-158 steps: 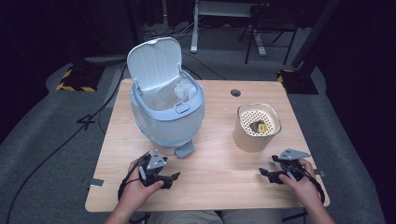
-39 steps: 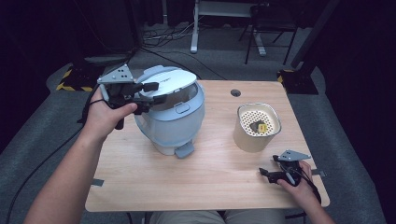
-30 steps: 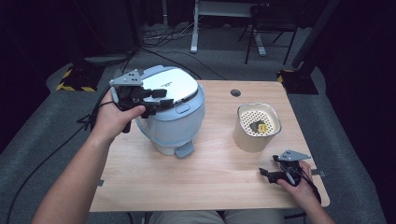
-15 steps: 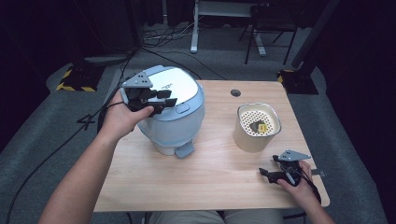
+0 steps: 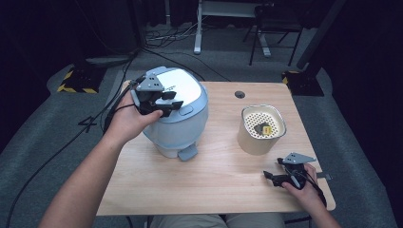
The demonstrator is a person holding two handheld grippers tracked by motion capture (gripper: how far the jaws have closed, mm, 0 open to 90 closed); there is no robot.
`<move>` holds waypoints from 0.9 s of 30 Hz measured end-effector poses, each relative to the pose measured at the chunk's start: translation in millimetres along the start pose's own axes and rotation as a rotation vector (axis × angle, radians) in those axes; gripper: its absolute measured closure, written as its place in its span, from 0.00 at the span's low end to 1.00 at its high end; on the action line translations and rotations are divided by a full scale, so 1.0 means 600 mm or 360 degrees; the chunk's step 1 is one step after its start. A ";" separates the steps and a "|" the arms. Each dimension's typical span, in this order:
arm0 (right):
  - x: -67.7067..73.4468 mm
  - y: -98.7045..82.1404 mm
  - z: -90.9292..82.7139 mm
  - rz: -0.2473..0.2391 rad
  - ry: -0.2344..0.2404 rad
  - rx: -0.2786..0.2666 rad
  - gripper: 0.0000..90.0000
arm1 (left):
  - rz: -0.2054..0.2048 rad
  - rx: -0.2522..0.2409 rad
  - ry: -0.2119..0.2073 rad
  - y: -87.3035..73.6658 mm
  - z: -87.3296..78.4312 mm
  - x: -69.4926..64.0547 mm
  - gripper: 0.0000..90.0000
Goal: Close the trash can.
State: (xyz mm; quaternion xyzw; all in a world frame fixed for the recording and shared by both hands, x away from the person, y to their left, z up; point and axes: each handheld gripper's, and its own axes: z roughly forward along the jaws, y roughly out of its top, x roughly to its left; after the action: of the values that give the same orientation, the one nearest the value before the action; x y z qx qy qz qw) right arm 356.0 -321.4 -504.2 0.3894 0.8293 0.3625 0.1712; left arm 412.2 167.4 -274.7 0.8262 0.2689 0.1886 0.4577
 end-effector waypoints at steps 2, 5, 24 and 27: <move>0.000 0.000 0.000 -0.0001 0.0001 0.0000 0.17 | -0.0039 -0.0061 -0.0011 -0.006 -0.009 -0.004 0.50; 0.000 0.000 0.000 -0.0002 0.0001 0.0000 0.17 | -0.0051 -0.0120 -0.0039 -0.013 -0.028 -0.014 0.46; 0.001 0.001 0.001 -0.0003 0.0008 0.0000 0.17 | 0.0048 -0.0183 -0.0227 -0.092 -0.066 -0.142 0.39; 0.001 0.001 0.001 -0.0003 0.0008 0.0000 0.17 | 0.0036 -0.0159 -0.0211 -0.109 -0.058 -0.148 0.39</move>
State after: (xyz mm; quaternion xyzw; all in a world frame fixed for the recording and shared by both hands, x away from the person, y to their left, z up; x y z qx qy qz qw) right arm 356.6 -320.5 -504.2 0.3876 0.8300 0.3633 0.1696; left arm 305.3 163.9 -318.8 0.8161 0.2190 0.1517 0.5129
